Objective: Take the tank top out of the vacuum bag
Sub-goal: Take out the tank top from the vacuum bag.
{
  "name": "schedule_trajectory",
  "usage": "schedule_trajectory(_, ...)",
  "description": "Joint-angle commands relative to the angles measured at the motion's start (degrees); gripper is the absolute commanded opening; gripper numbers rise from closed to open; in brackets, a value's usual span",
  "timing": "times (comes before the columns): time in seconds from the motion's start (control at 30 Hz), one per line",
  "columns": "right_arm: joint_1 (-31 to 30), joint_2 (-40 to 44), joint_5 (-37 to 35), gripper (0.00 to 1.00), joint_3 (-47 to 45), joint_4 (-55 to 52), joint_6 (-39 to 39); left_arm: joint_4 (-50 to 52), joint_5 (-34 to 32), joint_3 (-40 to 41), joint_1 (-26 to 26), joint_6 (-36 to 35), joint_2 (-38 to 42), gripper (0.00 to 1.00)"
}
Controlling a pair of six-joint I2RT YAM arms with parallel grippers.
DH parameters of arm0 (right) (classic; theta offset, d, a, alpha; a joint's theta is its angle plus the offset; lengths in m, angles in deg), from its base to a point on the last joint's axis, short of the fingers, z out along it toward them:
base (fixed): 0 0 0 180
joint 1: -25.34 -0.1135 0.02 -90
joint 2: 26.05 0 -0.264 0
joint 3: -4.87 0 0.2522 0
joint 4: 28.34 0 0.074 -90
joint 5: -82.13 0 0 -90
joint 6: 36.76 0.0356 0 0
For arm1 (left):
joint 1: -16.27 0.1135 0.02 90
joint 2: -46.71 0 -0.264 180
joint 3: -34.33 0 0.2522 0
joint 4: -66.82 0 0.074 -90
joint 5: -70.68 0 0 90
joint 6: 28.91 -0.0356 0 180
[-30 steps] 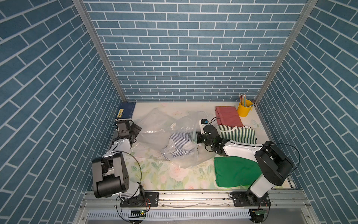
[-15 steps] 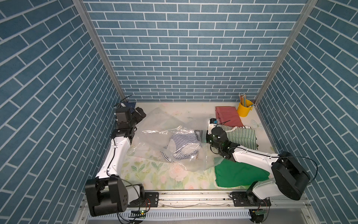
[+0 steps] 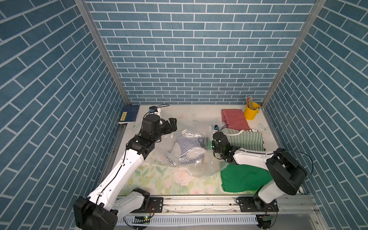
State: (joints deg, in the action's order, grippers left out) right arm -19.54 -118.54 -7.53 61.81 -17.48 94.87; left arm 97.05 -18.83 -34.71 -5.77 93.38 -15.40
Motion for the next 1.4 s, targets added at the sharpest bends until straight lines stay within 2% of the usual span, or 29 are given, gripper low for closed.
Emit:
schedule_trajectory(0.0, -0.1, -2.8, 3.3, 0.61, 2.8, -1.8, 1.8, 2.9, 3.1, 7.5, -0.7, 6.1, 1.0, 0.96)
schedule_trajectory(0.17, -2.3, -7.5, 3.6, 0.61, 5.1, -2.7, 1.7, -2.0, 4.4, 16.8, -0.8, 10.8, 0.5, 0.97)
schedule_trajectory(0.43, -5.9, -16.4, 5.7, 0.61, 9.9, -0.7, 3.2, -10.4, 4.2, 24.0, 0.3, 14.1, -5.3, 0.98)
schedule_trajectory(0.67, -6.3, -24.6, 5.4, 0.60, 18.1, -1.0, 2.9, -16.0, 6.1, 24.8, 7.9, 10.4, -12.9, 0.98)
schedule_trajectory(0.87, -6.1, -31.2, 6.3, 0.60, 29.1, -4.6, -0.2, -17.5, 6.8, 20.4, 12.9, 6.5, -19.1, 0.99)
schedule_trajectory(1.0, -5.9, -28.2, 6.5, 0.60, 29.0, -2.9, -1.4, -17.1, 7.6, 17.6, 14.5, 5.5, -21.5, 0.99)
schedule_trajectory(1.17, -5.0, -16.7, 5.3, 0.66, 18.3, 3.5, 0.3, -16.5, 6.9, 16.4, 14.5, 4.5, -21.9, 0.99)
schedule_trajectory(1.37, -4.7, -8.3, 0.0, 0.75, 12.0, -4.3, 3.5, -14.9, 5.9, 16.0, 14.5, 4.0, -20.7, 0.99)
